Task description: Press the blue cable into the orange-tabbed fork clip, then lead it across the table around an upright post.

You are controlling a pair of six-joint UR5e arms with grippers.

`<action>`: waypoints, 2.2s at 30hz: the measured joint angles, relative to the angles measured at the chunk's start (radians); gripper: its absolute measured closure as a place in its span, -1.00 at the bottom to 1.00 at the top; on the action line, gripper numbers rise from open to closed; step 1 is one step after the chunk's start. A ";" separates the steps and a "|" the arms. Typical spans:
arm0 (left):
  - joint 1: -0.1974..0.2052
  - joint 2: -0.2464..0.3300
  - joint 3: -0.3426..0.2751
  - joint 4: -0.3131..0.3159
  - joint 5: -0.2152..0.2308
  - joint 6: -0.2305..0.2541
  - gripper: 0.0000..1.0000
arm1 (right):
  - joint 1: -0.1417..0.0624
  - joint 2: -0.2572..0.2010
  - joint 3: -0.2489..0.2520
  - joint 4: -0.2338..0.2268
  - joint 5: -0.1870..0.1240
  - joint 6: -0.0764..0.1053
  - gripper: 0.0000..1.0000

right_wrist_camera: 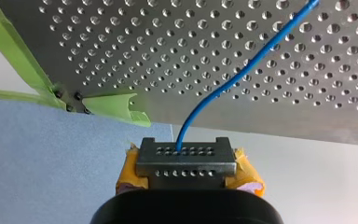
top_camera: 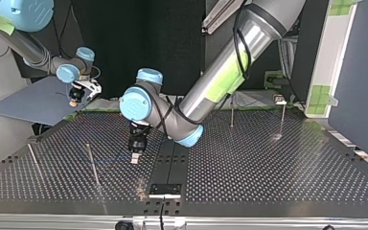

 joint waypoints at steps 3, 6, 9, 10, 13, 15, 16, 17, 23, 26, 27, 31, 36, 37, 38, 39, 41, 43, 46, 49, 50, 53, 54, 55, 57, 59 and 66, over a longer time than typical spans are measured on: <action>0.000 0.000 0.000 0.000 -0.001 0.001 -1.00 | -0.005 0.002 0.000 -0.009 0.000 0.006 1.00; 0.000 0.000 0.000 0.000 -0.001 0.001 -1.00 | -0.008 0.003 0.000 -0.017 0.000 0.008 1.00; 0.000 0.000 0.000 -0.001 -0.002 0.001 -1.00 | -0.011 0.005 0.000 -0.027 -0.001 0.009 1.00; 0.000 0.000 0.000 -0.001 -0.002 0.001 -1.00 | -0.011 0.006 0.000 -0.030 -0.001 0.009 1.00; 0.000 0.000 0.000 -0.004 -0.002 0.001 -1.00 | -0.013 0.009 0.000 -0.041 -0.002 0.010 1.00; 0.000 0.000 0.000 -0.006 -0.002 -0.001 -1.00 | -0.013 0.010 -0.001 -0.047 -0.004 0.011 1.00; 0.001 0.000 0.000 -0.007 -0.003 -0.002 -1.00 | -0.013 0.011 -0.001 -0.049 -0.006 0.012 1.00; 0.001 0.000 0.000 -0.010 -0.003 -0.004 -1.00 | -0.013 0.012 -0.001 -0.050 -0.008 0.013 1.00; -0.001 0.000 0.000 -0.041 -0.011 -0.032 -1.00 | -0.013 0.014 -0.003 -0.054 -0.023 0.015 1.00; -0.003 0.000 0.000 -0.065 -0.011 -0.056 -1.00 | -0.013 0.014 -0.004 -0.053 -0.032 0.015 1.00; -0.004 0.000 0.000 -0.071 -0.011 -0.062 -1.00 | -0.013 0.014 -0.003 -0.053 -0.034 0.015 1.00; -0.007 0.000 0.000 -0.101 -0.008 -0.092 -1.00 | -0.013 0.014 -0.004 -0.053 -0.039 0.015 1.00; -0.010 0.001 0.000 -0.143 -0.006 -0.133 -1.00 | -0.013 0.014 -0.004 -0.053 -0.048 0.015 1.00; -0.010 0.002 0.000 -0.151 -0.009 -0.141 -1.00 | -0.013 0.014 -0.004 -0.053 -0.048 0.015 1.00; -0.010 0.002 0.000 -0.160 -0.012 -0.151 -1.00 | -0.013 0.015 -0.004 -0.052 -0.048 0.015 1.00; -0.010 0.002 0.000 -0.165 -0.015 -0.159 -1.00 | -0.013 0.015 -0.004 -0.052 -0.049 0.015 1.00; -0.011 0.002 0.000 -0.175 -0.023 -0.177 -1.00 | -0.013 0.015 -0.004 -0.052 -0.049 0.015 1.00; -0.013 0.005 0.000 -0.178 -0.032 -0.190 -1.00 | -0.013 0.014 -0.004 -0.051 -0.049 0.015 1.00; -0.016 0.015 -0.004 -0.179 -0.051 -0.205 -1.00 | -0.013 0.014 -0.004 -0.051 -0.049 0.015 1.00; -0.020 0.033 -0.022 -0.172 -0.060 -0.205 -1.00 | -0.013 0.014 -0.004 -0.050 -0.049 0.015 1.00; -0.021 0.043 -0.031 -0.165 -0.062 -0.204 -1.00 | -0.013 0.014 -0.004 -0.050 -0.049 0.015 1.00; -0.021 0.068 -0.056 -0.142 -0.055 -0.196 -1.00 | -0.013 0.014 -0.004 -0.049 -0.049 0.015 1.00; -0.022 0.076 -0.064 -0.135 -0.050 -0.192 -1.00 | -0.013 0.014 -0.004 -0.049 -0.049 0.015 1.00; -0.023 0.084 -0.071 -0.128 -0.044 -0.186 -1.00 | -0.013 0.014 -0.005 -0.048 -0.049 0.015 1.00; -0.030 0.102 -0.090 -0.113 -0.028 -0.171 -1.00 | -0.013 0.014 -0.007 -0.047 -0.049 0.015 1.00; -0.039 0.122 -0.109 -0.113 -0.010 -0.153 -1.00 | -0.012 0.014 -0.011 -0.043 -0.049 0.015 1.00; -0.071 0.164 -0.171 -0.136 0.051 -0.092 -1.00 | -0.012 0.014 -0.021 -0.022 -0.049 0.015 1.00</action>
